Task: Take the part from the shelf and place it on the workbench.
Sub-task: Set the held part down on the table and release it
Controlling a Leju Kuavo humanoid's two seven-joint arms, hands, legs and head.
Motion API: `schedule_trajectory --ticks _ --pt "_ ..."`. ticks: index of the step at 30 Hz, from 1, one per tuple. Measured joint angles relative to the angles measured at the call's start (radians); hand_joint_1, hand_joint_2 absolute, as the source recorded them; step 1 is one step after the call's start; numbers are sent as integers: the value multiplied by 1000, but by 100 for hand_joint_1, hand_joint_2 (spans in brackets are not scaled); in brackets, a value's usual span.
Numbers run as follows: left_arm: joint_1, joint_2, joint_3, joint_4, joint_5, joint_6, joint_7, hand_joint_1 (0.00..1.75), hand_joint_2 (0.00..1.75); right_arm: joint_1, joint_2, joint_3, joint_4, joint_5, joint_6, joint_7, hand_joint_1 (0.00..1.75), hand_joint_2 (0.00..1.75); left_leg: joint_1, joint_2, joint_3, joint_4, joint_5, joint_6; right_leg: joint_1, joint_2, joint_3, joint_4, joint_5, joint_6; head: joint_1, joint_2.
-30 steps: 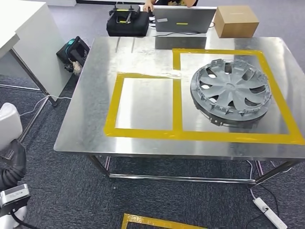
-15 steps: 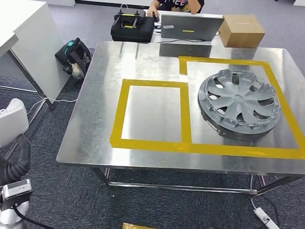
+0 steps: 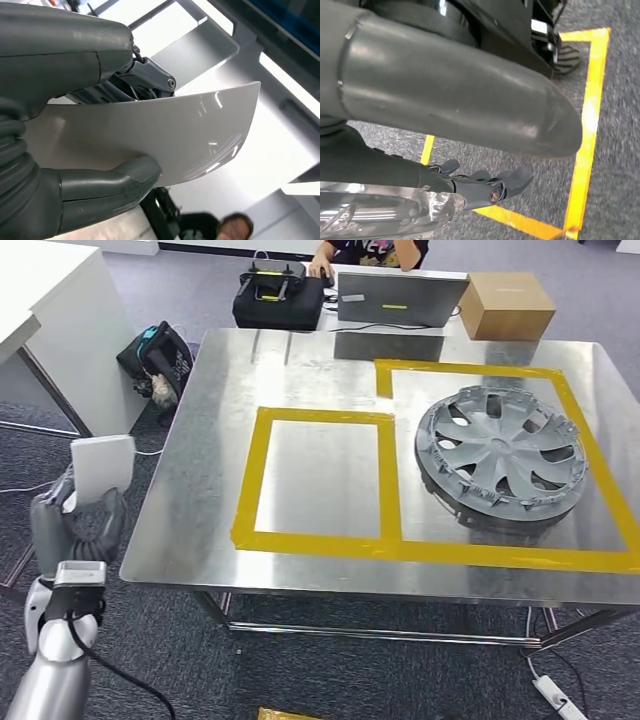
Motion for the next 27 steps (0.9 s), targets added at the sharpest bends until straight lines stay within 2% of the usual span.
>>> schedule_trajectory --ticks 8,16,27 --pt "-221 -42 -121 295 -60 -4 47 175 175 -25 0 48 0 53 17 28 0 0 1 0 2 -4 7 -2 1 0 -1 0 5 1 0 0" --pt "-405 -123 -211 634 -112 11 97 175 175 -38 0 91 0 87 32 59 0 0 0 -1 1 -4 7 -2 1 1 0 0 5 1 0 0" --pt "-550 -208 -274 1029 -127 -19 124 175 175 -51 3 134 0 106 48 78 0 0 0 -1 2 -4 9 -2 1 1 11 1 6 2 0 0"
